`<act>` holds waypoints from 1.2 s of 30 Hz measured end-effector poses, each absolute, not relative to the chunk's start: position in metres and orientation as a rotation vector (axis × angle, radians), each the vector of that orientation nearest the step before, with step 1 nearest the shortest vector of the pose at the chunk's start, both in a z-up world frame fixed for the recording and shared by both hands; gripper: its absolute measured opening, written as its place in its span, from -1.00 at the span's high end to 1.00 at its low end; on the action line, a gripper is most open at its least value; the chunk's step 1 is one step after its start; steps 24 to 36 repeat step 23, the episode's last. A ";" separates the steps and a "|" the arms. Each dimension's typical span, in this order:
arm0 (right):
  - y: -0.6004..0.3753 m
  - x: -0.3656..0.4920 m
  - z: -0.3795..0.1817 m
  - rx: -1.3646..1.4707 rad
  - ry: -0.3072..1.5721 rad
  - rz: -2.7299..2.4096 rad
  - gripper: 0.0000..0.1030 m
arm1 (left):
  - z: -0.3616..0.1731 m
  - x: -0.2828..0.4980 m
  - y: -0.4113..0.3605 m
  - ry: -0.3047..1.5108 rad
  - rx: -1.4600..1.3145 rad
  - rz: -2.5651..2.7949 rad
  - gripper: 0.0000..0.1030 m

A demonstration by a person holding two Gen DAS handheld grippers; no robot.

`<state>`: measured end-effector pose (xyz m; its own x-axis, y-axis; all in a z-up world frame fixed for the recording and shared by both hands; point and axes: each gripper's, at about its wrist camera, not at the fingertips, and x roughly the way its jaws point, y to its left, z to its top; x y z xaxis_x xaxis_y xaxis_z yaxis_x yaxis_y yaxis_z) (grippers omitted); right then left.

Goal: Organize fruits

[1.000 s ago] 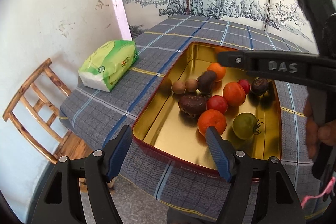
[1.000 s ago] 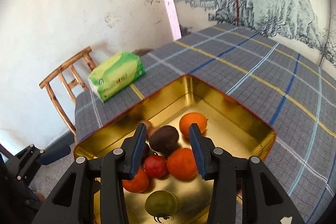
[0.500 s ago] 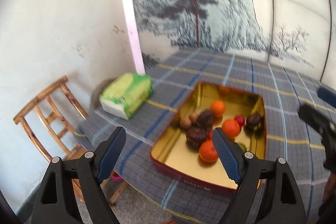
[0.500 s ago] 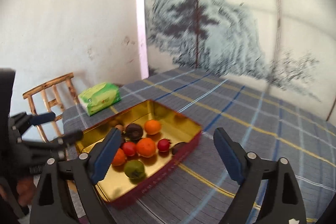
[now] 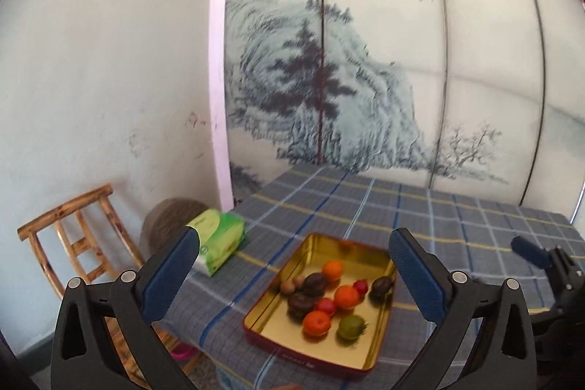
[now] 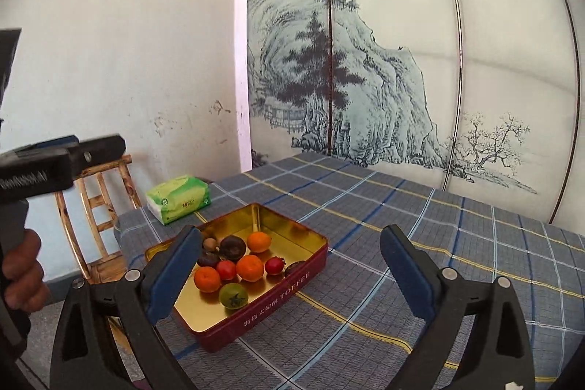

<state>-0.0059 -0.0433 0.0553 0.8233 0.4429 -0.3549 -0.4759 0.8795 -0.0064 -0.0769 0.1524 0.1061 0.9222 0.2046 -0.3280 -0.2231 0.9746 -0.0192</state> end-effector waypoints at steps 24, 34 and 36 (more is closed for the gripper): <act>-0.092 0.009 0.030 -0.092 0.476 0.439 -0.93 | 0.102 -0.072 0.133 0.393 -0.018 0.204 -1.00; -0.092 0.009 0.030 -0.092 0.476 0.439 -0.93 | 0.102 -0.072 0.133 0.393 -0.018 0.204 -1.00; -0.092 0.009 0.030 -0.092 0.476 0.439 -0.93 | 0.102 -0.072 0.133 0.393 -0.018 0.204 -1.00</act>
